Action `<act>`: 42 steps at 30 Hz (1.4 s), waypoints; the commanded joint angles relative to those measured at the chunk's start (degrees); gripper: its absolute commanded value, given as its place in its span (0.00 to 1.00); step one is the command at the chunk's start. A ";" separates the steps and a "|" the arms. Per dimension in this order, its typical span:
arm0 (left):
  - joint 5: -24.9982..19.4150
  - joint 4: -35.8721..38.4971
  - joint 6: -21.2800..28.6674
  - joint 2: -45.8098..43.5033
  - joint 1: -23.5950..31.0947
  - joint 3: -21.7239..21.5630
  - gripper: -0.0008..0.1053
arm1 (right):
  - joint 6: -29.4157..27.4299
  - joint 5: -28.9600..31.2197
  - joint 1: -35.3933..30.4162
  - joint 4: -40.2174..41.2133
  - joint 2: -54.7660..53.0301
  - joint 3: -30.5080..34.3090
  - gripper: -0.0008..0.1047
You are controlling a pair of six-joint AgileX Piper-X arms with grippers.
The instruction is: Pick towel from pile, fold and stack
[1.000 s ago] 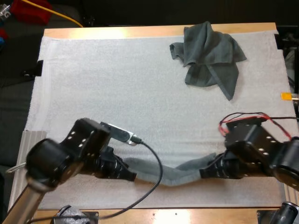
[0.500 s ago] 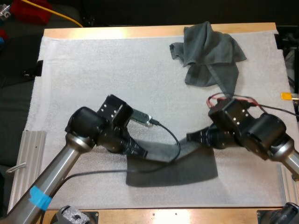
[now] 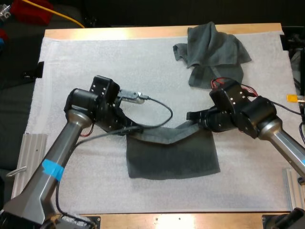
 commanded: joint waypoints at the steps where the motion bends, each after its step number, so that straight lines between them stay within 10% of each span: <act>1: 2.26 -1.72 0.35 0.58 0.70 -0.02 0.01 | 0.65 -0.95 -0.73 -1.19 0.69 -0.15 0.01; 32: 10.98 -18.79 -9.70 16.14 5.93 -0.17 0.01 | 13.12 -9.16 -10.80 -13.22 14.06 -0.15 0.02; 38: 17.86 -21.10 -10.71 16.94 8.95 -0.17 0.02 | 14.38 -9.55 -10.80 -17.54 14.20 -0.15 0.19; 42: 24.18 -24.19 -13.67 16.94 10.90 -0.17 0.24 | 14.37 -11.41 -10.80 -21.58 14.20 -0.15 0.39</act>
